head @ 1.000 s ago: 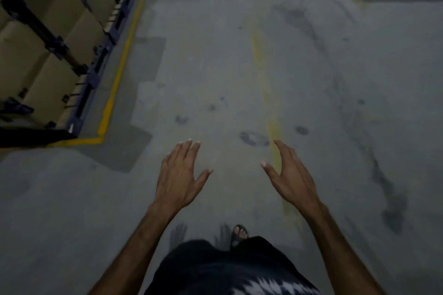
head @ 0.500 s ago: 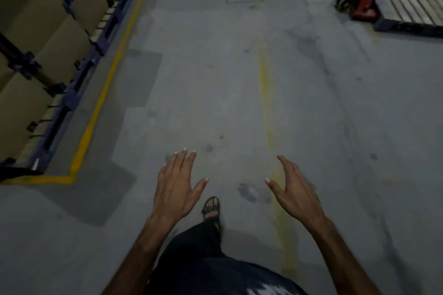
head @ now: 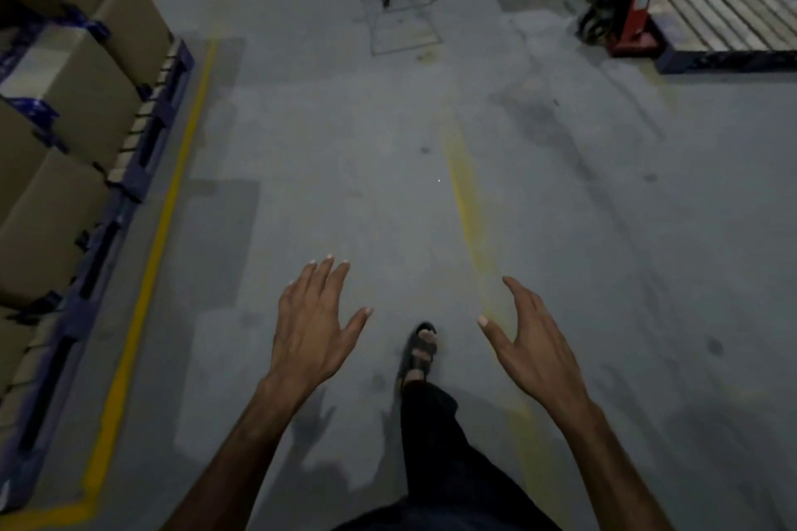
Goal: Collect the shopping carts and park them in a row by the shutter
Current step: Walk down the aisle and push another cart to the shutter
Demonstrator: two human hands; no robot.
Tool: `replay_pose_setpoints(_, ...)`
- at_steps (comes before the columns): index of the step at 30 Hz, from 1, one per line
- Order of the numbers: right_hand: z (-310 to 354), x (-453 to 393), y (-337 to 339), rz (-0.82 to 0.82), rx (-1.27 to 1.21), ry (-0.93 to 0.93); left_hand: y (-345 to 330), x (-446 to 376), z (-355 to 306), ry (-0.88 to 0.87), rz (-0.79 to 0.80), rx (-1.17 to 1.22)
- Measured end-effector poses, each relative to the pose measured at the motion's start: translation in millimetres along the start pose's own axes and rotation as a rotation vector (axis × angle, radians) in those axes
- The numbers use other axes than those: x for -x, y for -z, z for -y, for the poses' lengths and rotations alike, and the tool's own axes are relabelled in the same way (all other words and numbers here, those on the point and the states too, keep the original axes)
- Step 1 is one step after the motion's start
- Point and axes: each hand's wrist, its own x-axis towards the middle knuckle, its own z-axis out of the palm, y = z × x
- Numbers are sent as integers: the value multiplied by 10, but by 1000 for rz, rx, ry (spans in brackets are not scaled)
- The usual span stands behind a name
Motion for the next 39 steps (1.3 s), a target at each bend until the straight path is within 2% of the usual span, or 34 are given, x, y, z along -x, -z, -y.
replay_pose_setpoints(5,146,-1464,2,31,-19,-11,-40,-1282,142,-4,66,-50)
replay_pose_setpoints(10,606,-3051,223,58,6,89,223,-2680,225,3,-13,-52)
replay_pose_setpoints(16,1158,-4705,568,17,42,156,368,-4219,267,99,-77,36)
replay_pose_setpoints(23,1329,-6394,527,37,93,111,88,-6032,461,61,-54,87)
replay_pose_setpoints(28,1585,-7617,745,48,110,57,128,-7530,630,57,-60,126)
replay_pose_setpoints(35,1929,-9221,1133,-88,30,-35,289,-9577,603,-71,4,55)
replay_pose_setpoints(39,2003,-10116,1179,-108,-20,-65,237,-10589,560,-105,14,18)
